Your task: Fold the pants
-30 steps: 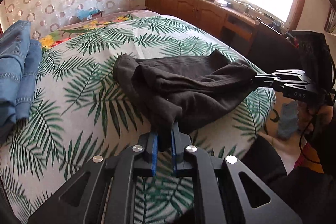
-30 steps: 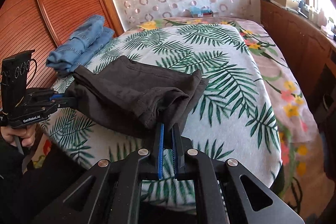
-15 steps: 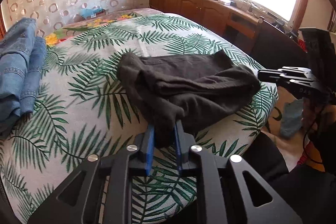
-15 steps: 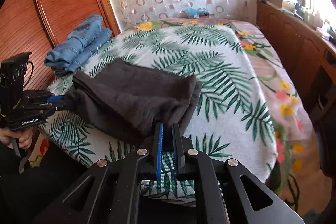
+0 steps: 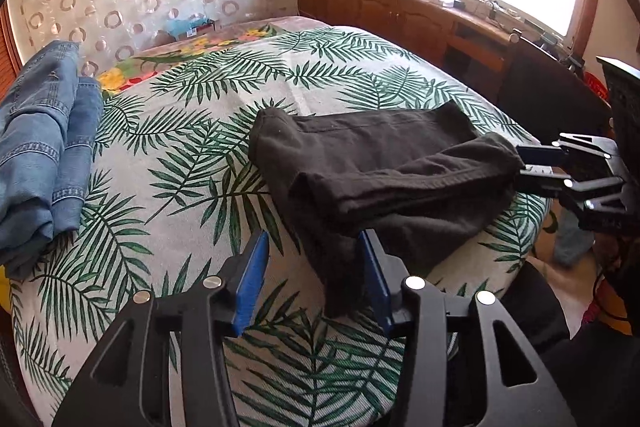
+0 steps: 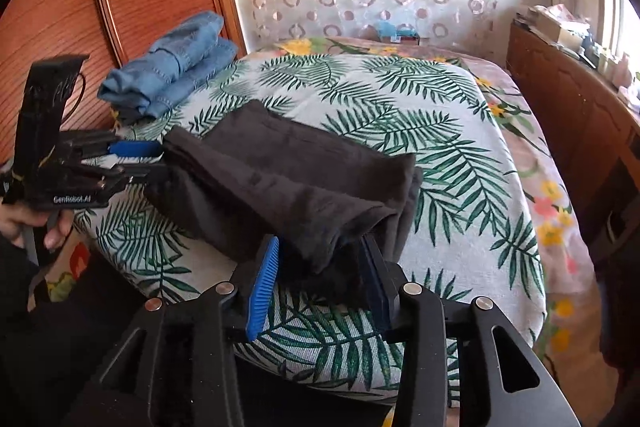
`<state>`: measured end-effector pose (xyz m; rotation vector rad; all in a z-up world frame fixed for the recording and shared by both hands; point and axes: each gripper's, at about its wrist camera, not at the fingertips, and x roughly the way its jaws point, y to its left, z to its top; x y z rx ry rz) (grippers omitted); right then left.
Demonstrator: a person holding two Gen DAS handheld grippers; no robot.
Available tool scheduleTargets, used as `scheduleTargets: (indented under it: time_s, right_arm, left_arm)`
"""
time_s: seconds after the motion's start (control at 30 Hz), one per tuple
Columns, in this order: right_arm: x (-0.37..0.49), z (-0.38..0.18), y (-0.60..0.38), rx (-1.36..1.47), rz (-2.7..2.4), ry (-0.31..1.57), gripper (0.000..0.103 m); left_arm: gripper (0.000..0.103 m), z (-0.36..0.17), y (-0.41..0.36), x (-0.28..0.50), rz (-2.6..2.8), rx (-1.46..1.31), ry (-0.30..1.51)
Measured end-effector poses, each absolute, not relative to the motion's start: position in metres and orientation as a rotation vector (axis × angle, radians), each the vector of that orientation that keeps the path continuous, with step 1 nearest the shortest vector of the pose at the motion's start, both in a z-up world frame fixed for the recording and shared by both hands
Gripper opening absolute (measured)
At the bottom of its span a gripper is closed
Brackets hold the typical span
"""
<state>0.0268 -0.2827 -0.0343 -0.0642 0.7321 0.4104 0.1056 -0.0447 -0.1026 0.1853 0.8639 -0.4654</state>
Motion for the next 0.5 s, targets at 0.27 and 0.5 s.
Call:
scheduleTargets:
  time_s: [0.27, 0.5]
  right_arm:
    - [0.045, -0.042, -0.271, -0.133, 0.374, 0.750, 0.043]
    - [0.065, -0.035, -0.266, -0.158, 0.332, 0.728, 0.043]
  left_arm:
    - [0.048, -0.108, -0.054, 0.123, -0.469, 0.202, 0.871]
    - [0.048, -0.105, -0.060, 0.139, -0.462, 0.212, 0.871]
